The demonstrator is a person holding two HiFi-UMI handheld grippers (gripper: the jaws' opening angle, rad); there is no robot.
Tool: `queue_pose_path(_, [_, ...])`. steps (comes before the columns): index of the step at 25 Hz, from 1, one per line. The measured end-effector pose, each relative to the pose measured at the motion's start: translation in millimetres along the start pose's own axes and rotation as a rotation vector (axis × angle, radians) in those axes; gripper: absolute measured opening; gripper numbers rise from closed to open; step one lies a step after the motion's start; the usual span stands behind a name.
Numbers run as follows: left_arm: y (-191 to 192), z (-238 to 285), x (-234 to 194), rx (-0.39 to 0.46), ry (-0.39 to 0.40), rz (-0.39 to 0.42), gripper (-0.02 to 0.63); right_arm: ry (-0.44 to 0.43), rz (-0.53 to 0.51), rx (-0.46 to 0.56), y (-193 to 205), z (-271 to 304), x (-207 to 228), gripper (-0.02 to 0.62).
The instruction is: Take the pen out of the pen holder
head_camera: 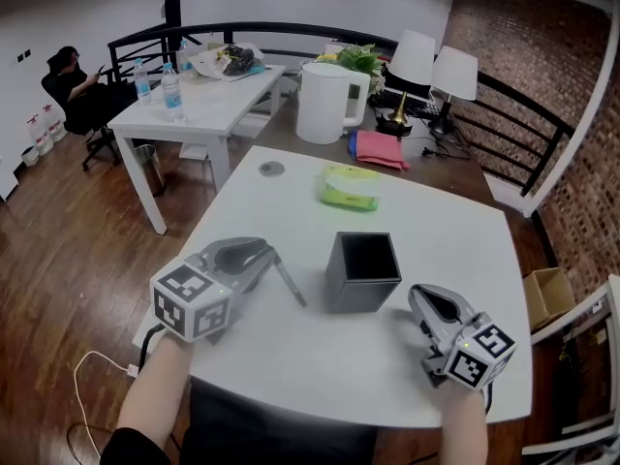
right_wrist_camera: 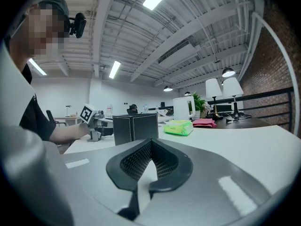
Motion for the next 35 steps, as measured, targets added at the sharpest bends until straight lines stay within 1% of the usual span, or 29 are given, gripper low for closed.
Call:
queue_pose_path(1, [0.9, -2.4, -2.1, 0.015, -0.031, -0.031, 0.051, 0.002, 0.001, 0.000, 0.3, -0.5, 0.4, 0.014])
queue_pose_path(3, [1.6, -5.8, -3.5, 0.024, -0.084, -0.050, 0.022, -0.001, 0.001, -0.001, -0.1, -0.3, -0.4, 0.014])
queue_pose_path(5, [1.3, -7.7, -4.2, 0.023, -0.118, -0.053, 0.005, -0.006, -0.001, -0.004, -1.3, 0.3, -1.7, 0.014])
queue_pose_path(8, [1.3, -7.5, -5.5, 0.014, -0.149, -0.063, 0.002, -0.001, 0.001, -0.003, -1.0, -0.7, -0.2, 0.014])
queue_pose_path(14, [2.9, -1.3, -10.4, -0.043, -0.161, -0.102, 0.000, -0.002, -0.002, -0.006, -1.9, 0.3, 0.7, 0.014])
queue_pose_path(20, [3.6, -1.5, -10.8, -0.053, -0.175, -0.110, 0.000, -0.001, -0.001, -0.006, -1.5, 0.0, 0.6, 0.014])
queue_pose_path(26, [3.2, -3.2, -9.9, -0.037, -0.179, -0.102, 0.000, 0.001, 0.005, -0.001, -0.8, -0.4, 1.4, 0.014])
queue_pose_path(31, [0.9, -8.7, -6.1, 0.014, -0.187, -0.071, 0.000, -0.002, 0.003, -0.003, -2.2, -0.3, -0.6, 0.014])
queue_pose_path(35, [0.3, -10.2, -5.3, 0.025, -0.190, -0.062, 0.000, 0.001, 0.004, -0.001, -1.2, -0.7, 0.5, 0.014])
Point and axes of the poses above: the fingertips, and each gripper's own axes: z forward along the fingers, x to its right, y out of its underside, the point moved 9 cm from there along -z, backward along the fingers, and after that the axes turned 13 degrees about y, right-handed, at the moved point
